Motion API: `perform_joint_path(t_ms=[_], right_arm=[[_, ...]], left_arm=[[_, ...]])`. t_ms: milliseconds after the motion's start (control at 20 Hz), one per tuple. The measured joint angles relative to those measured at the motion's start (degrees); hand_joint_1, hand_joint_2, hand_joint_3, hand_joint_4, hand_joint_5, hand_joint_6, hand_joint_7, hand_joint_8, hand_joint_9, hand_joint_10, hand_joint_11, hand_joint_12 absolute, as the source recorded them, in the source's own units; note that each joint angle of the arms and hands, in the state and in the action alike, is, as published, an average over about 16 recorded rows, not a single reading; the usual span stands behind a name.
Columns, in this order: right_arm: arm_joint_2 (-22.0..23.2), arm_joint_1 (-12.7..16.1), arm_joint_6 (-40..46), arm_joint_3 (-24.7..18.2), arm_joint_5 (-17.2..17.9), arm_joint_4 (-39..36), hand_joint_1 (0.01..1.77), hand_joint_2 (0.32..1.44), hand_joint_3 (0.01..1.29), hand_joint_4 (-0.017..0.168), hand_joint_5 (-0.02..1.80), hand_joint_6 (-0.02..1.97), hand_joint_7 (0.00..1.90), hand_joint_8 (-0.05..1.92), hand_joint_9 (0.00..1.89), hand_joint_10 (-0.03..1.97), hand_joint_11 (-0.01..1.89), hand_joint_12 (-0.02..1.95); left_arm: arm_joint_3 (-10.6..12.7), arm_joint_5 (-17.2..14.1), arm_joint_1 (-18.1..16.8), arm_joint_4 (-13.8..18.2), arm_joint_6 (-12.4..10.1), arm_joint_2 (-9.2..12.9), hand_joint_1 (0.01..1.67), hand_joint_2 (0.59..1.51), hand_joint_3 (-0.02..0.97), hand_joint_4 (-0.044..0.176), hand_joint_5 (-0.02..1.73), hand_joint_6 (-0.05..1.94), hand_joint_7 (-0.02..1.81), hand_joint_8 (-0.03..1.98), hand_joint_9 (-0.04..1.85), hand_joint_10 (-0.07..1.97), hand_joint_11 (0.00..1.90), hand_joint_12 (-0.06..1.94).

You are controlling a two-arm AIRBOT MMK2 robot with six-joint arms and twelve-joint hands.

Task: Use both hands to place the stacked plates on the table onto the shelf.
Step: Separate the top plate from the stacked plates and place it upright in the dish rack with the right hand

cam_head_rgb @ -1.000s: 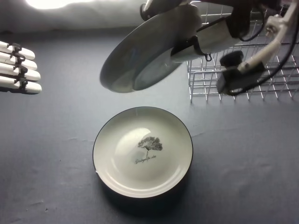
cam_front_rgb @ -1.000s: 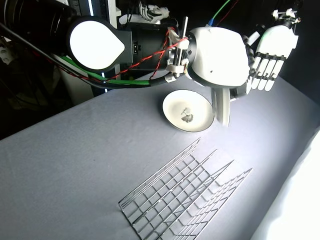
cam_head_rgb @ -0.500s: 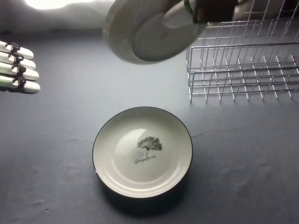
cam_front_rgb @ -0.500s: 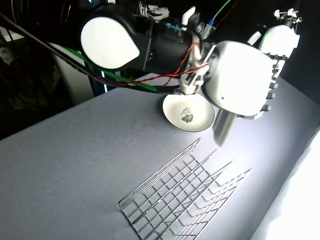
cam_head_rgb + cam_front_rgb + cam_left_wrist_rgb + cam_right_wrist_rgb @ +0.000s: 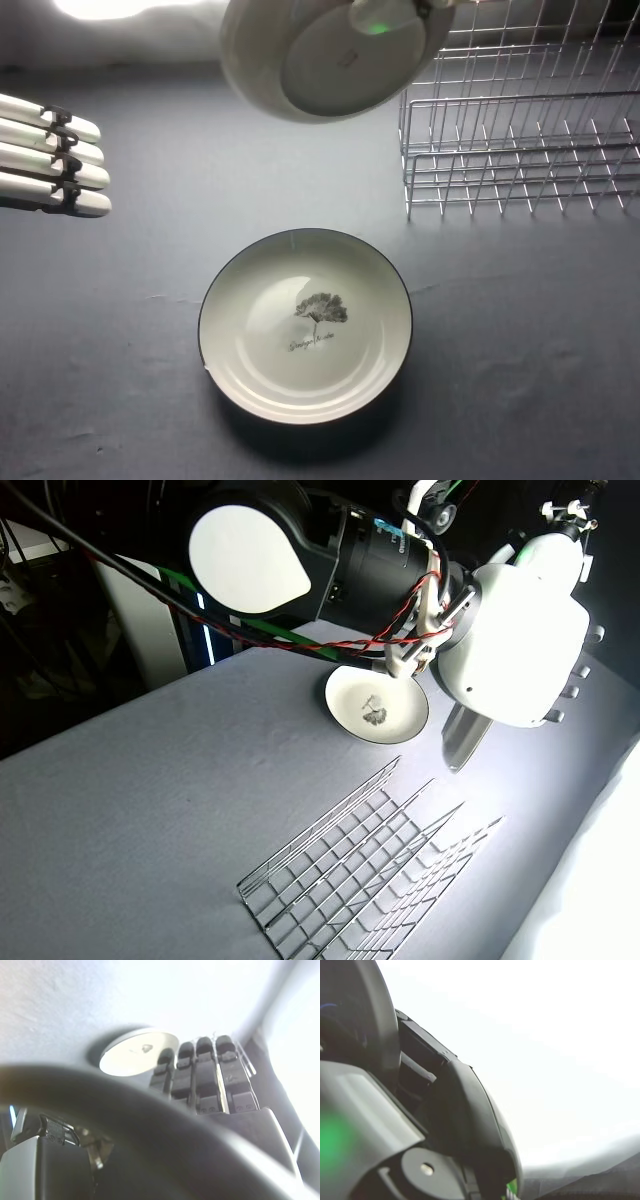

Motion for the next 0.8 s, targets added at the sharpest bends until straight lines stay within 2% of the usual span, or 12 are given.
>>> perform_joint_path(t_ms=[350, 800], right_arm=[[2.7, -0.4, 0.16, 0.05, -0.32, -0.9, 1.39, 1.0, 0.01, -0.008, 0.91, 1.04, 1.0, 0.88, 0.89, 1.16, 0.8, 1.24], [7.85, -2.24, 0.44, -0.27, 0.23, -5.12, 1.39, 1.0, 0.01, -0.008, 0.91, 1.04, 1.01, 0.84, 0.9, 1.14, 0.79, 1.23]], left_arm=[[-0.5, -1.83, 0.22, 0.56, 0.08, -2.26, 0.02, 1.112, 0.019, -0.003, 0.02, 0.01, 0.02, 0.01, 0.02, 0.0, 0.01, 0.0], [0.59, -6.0, 1.28, 1.14, 0.34, -7.26, 0.02, 1.115, 0.019, -0.003, 0.02, 0.01, 0.02, 0.01, 0.02, 0.0, 0.01, 0.0]])
